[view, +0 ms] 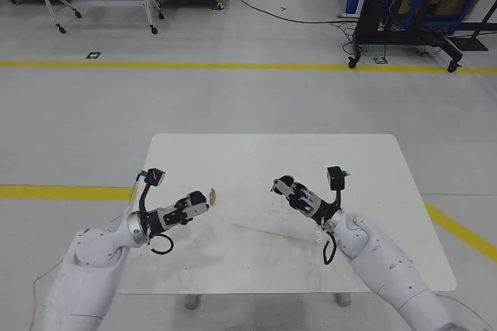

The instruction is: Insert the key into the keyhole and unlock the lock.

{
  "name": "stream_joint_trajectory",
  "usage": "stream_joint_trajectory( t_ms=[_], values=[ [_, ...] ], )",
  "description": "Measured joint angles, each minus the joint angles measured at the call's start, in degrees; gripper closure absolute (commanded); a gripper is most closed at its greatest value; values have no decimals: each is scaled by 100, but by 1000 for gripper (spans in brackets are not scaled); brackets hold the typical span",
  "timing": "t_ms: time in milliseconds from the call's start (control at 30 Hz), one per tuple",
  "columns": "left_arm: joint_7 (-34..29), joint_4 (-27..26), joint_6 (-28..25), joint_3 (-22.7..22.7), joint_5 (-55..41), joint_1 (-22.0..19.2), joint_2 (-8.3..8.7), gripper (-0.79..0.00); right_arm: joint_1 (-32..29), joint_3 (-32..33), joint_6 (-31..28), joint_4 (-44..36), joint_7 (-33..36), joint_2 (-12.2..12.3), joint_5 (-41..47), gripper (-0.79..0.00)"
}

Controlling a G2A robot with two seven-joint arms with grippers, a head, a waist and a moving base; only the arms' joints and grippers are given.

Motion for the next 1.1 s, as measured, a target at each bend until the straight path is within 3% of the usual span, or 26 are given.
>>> stream_joint_trajectory(
  t_ms=[133, 300, 367, 533, 667, 800, 867, 900, 933, 1100],
  values=[
    [-849, 644, 18, 584, -991, -597, -69, -782, 51, -187, 0, -170, 530, 103, 992, 0],
    [-801, 1022, -33, 1193, -1177, -1108, -135, -619, 92, -255, 0, -243, 1088, 185, 1811, 0],
    [-517, 1116, -321, 1430, -799, -1213, -150, -640, 99, -278, 0, -247, 1315, 200, 2098, 0],
    [-146, 1433, -689, 1938, -615, -1553, -183, -600, 105, -287, 0, -239, 1454, 202, 2290, 0],
    [-30, 1666, -803, 2222, -731, -1761, -190, -677, 105, -287, 0, -240, 1450, 202, 2285, 0],
    [28, 1802, -860, 2408, -900, -1903, -169, -659, 50, -342, 105, -348, 1576, 191, 2386, 0],
    [48, 1850, -880, 2492, -970, -1958, -153, -536, 47, -378, 293, -403, 1766, 182, 2438, 0],
    [56, 1871, -888, 2527, -996, -1978, -147, -406, 52, -397, 362, -426, 1836, 174, 2461, 0],
    [63, 1901, -895, 2575, -1038, -2002, -140, -369, 59, -426, 422, -450, 1918, 161, 2506, 0],
    [42, 2018, -873, 2767, -1232, -2098, -128, -339, 129, -456, 679, -443, 2055, 110, 2399, 0]
  ],
)
